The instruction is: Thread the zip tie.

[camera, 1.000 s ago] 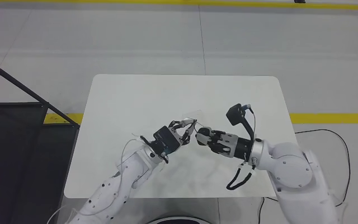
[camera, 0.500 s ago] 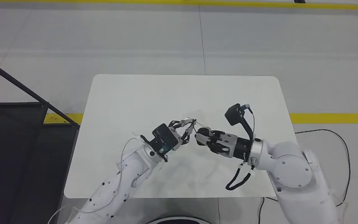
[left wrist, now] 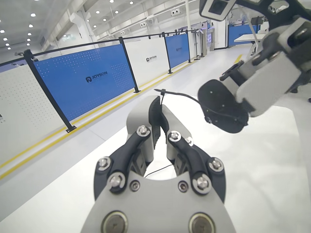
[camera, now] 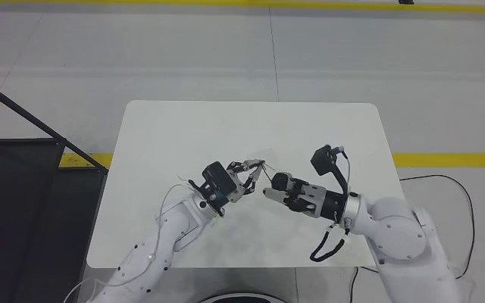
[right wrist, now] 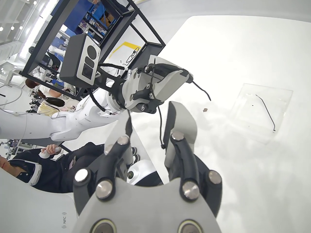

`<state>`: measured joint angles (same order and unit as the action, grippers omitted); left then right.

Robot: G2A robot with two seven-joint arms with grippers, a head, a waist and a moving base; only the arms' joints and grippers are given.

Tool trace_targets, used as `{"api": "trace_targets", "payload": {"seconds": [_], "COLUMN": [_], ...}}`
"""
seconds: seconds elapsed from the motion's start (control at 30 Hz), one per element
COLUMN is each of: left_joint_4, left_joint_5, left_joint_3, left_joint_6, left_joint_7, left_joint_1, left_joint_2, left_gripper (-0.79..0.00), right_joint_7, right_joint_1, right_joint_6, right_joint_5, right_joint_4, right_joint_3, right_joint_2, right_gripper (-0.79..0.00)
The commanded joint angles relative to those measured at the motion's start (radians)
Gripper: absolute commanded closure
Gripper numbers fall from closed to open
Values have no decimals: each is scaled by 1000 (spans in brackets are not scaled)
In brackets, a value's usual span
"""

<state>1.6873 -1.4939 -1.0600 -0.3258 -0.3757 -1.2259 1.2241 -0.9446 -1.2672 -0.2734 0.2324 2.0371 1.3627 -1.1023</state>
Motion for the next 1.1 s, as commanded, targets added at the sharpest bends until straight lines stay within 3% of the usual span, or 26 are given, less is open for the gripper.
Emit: {"api": "trace_targets", "payload": {"seconds": [0.0,0.33,0.47,0.6,0.83,1.07], "left_joint_4": [1,7,8,9,10,11], "left_joint_5": [8,32,34,34,35,25], "left_joint_3": [-2,-10,-13,-16,-21,-22], "left_joint_6": [-4,-23,-28,-37,-44,-44], "left_joint_7": [6,22,24,23,25,24], "left_joint_1": [0,1,1,0,-1,-1], "left_joint_2": [1,3,4,4,4,5], "left_gripper": [0,0,0,0,0,0], "right_joint_7": [3,23,23,19,23,20], "right_joint_1": [-15,-45,-28,-10,1,8], "right_joint_6": [-15,-51,-47,-44,-43,-33], "right_joint_5": [-3,12,6,-3,-10,-13], "right_joint_4": [0,-4,-23,-38,-46,-37], "right_joint_3": [6,5,-5,-16,-24,-27], "right_joint_2": [3,11,13,14,18,23], "right_gripper": [-785,-785,-382,-182,-12,0]}}
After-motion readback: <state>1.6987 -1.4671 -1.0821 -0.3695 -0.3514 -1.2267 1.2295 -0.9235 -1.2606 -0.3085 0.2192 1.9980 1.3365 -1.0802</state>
